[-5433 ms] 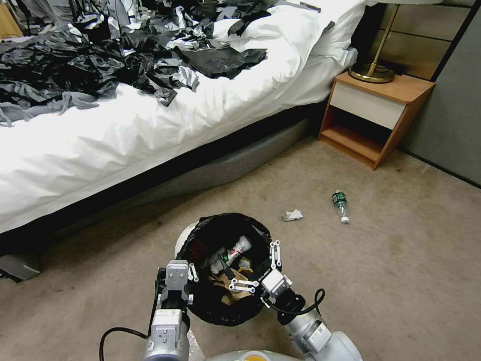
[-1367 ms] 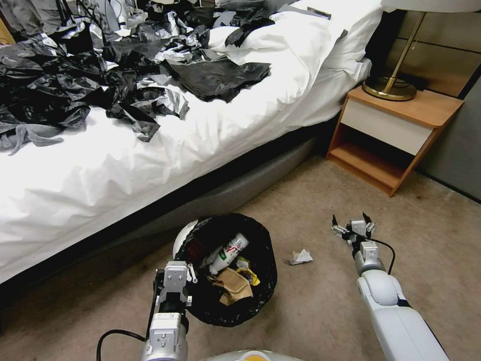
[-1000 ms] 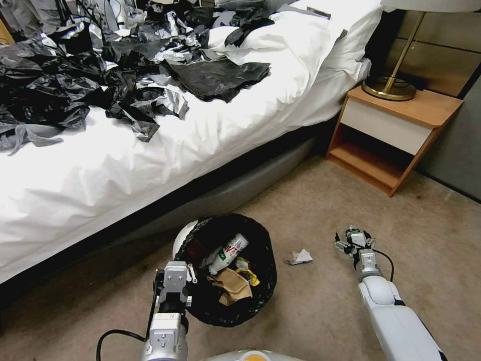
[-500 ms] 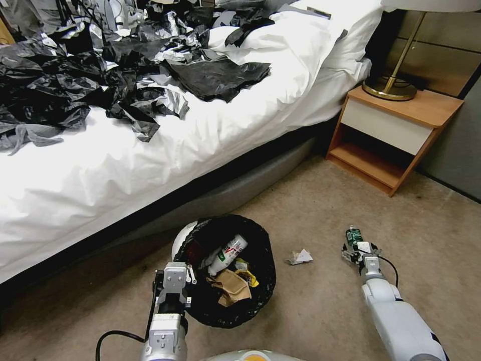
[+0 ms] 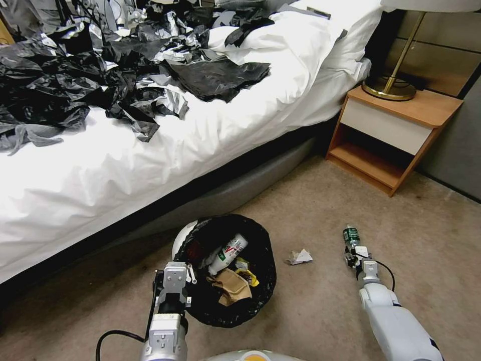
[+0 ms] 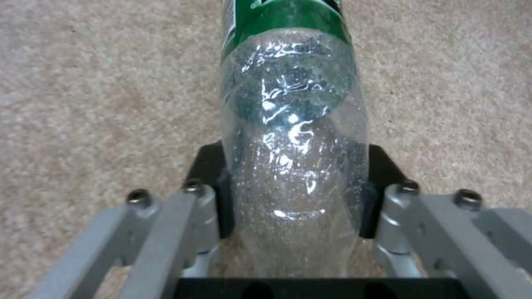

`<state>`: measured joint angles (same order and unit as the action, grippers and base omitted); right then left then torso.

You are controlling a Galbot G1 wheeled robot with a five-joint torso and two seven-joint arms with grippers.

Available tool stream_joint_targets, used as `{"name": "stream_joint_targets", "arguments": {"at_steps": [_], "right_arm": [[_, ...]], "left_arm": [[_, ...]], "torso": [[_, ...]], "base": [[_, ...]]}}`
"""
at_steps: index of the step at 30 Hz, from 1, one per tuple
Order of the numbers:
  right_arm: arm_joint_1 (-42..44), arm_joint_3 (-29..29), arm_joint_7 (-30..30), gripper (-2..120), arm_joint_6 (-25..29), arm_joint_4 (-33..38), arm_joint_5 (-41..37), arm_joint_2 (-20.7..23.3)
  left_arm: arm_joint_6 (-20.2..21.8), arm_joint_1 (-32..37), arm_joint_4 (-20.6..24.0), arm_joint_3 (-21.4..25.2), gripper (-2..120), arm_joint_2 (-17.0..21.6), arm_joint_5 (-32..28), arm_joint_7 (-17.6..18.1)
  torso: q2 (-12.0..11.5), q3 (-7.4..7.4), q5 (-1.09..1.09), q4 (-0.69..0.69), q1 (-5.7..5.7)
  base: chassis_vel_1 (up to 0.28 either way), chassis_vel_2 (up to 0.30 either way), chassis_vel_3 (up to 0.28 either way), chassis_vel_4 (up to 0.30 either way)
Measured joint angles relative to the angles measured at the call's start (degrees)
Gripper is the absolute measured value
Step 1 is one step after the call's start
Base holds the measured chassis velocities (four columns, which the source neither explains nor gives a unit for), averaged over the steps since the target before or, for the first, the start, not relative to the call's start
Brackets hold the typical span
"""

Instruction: Pick up the trash bin, then pick up the garbage from the floor and place it into the trash bin.

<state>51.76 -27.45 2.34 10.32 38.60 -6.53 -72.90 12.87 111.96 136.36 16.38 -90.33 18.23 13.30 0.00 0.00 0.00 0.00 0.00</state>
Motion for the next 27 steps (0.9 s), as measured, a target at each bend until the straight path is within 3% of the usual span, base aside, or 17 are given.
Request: {"name": "stream_joint_targets", "arguments": {"at_steps": [6, 12, 16, 18, 19, 21, 22, 24, 25, 27], "right_arm": [[1.37, -0.06, 0.39, 21, 0.0, 3.04, 0.39, -0.55], [3.41, -0.01, 1.61, 19, 0.42, 9.26, 0.35, -0.62], [6.37, -0.26, 3.56, 19, 0.22, 19.01, 0.54, -0.86], [10.81, -0.37, 5.51, 19, -1.09, 33.81, 1.12, -1.66], [10.81, -0.37, 5.51, 19, -1.09, 33.81, 1.12, -1.66], [15.06, 0.53, 6.09, 19, -1.06, 44.31, 1.95, -2.16], [17.64, 1.6, 6.02, 19, 0.14, 50.57, 2.73, -2.34], [18.3, 1.96, 5.88, 19, 0.8, 52.27, 3.11, -2.37], [21.0, 3.27, 3.8, 19, 4.97, 58.59, 5.7, -2.6], [22.53, 4.03, 2.13, 19, 7.54, 61.33, 7.87, -2.71]], "left_arm": [[-0.14, 0.02, -0.52, -0.5, 0, -0.16, 0.59, 0.01], [-0.14, 0.01, -0.53, -0.49, 0, -0.2, 0.66, -0.05], [-0.15, -0.08, -0.77, -0.63, 0, -0.32, 0.65, -0.07], [-0.15, -0.29, -1.23, -1.3, 0, -0.51, 0.57, -0.02], [-0.15, -0.29, -1.23, -1.3, 0, -0.51, 0.57, -0.02], [-0.14, -0.35, -1.4, -1.41, 0, -0.55, 0.56, 0.03], [-0.11, -0.36, -1.42, -1.4, 0, -0.55, 0.56, 0.04], [-0.11, -0.36, -1.42, -1.4, 0, -0.55, 0.56, 0.04], [-0.1, -0.35, -1.55, -1.39, 0, -0.55, 0.56, 0.04], [-0.1, -0.34, -1.67, -1.39, 0, -0.54, 0.56, 0.04]], "torso": [[0.0, 0.0, 0.0, 0.0, 0.0], [0.0, 0.0, 0.0, -0.01, 0.0], [0.0, 0.0, 0.0, -0.01, 0.0], [0.0, 0.0, -0.01, 0.01, 0.0], [0.0, 0.0, -0.01, 0.01, 0.0], [0.0, 0.0, -0.02, 0.0, 0.0], [0.0, 0.0, 0.02, -0.01, 0.0], [0.0, 0.0, 0.01, -0.02, 0.0], [0.0, 0.0, -0.04, 0.0, -0.01], [0.0, 0.0, -0.01, 0.0, 0.0]], "base": [[0.0, 0.0, 0.0, 0.0], [0.0, 0.0, 0.0, 0.0], [0.0, 0.0, 0.0, 0.0], [0.0, 0.0, 0.0, 0.0], [0.0, 0.0, 0.0, 0.0], [0.0, 0.0, 0.0, 0.0], [0.0, 0.0, 0.0, 0.0], [0.0, 0.0, 0.0, 0.0], [0.0, 0.0, 0.0, 0.0], [0.0, 0.0, 0.0, 0.0]]}}
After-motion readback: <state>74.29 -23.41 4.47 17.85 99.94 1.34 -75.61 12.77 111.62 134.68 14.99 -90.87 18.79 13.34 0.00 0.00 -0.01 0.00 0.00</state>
